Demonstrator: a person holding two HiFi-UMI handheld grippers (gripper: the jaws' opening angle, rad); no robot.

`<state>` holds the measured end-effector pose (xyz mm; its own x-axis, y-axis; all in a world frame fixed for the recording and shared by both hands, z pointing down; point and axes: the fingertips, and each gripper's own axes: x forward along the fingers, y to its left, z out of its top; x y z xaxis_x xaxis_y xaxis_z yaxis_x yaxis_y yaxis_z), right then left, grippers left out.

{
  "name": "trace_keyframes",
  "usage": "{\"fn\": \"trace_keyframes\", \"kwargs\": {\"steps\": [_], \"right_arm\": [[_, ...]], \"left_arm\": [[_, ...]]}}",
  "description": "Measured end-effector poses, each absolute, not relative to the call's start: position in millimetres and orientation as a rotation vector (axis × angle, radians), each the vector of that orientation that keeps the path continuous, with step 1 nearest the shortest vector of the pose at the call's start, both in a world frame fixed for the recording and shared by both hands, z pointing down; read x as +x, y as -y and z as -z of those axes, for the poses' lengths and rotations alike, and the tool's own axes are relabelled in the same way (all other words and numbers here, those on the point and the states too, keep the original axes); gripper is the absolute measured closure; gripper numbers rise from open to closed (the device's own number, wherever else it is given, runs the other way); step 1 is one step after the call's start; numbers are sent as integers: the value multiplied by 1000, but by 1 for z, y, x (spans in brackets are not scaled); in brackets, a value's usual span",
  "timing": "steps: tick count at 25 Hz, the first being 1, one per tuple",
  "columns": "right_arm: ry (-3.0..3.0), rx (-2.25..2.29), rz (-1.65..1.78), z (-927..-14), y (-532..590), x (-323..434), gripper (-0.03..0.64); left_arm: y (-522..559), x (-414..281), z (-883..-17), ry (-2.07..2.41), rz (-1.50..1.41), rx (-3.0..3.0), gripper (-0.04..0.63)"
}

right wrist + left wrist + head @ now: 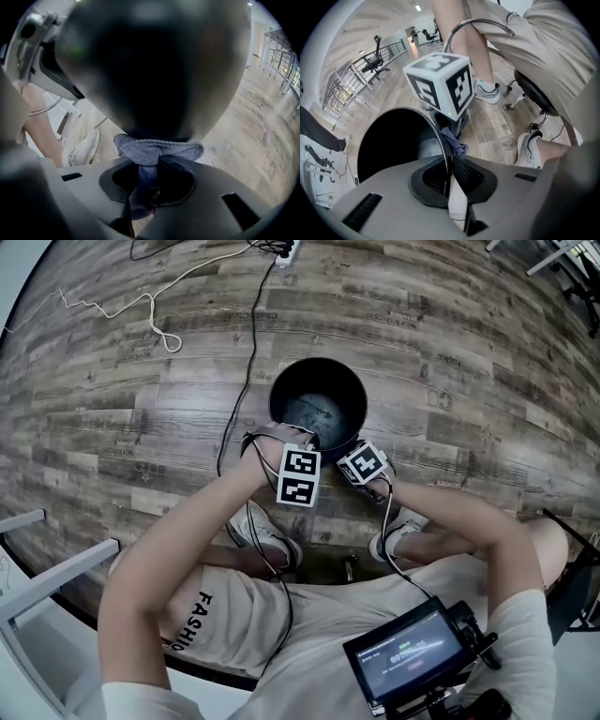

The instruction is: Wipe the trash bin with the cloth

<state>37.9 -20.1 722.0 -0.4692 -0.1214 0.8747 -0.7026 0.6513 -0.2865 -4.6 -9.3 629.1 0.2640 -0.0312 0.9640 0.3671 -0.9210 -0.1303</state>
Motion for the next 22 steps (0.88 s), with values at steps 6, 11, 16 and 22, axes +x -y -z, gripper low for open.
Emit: {"fn": "trace_keyframes", "kwargs": {"steps": [6, 11, 16, 22], "right_arm": [[1924, 666, -748, -798, 22, 39, 540], [1904, 771, -706, -817, 23, 43, 540], [1867, 720, -748, -800, 11, 48, 540], [1909, 671, -730, -747, 4, 51, 540]], "left_arm": [[11, -5, -628, 300, 1703, -2213, 557], [14, -3, -627, 236, 1693, -2212, 555], [5, -16, -624, 337, 1686, -2247, 439], [26, -40, -629, 344, 1692, -2095, 527]]}}
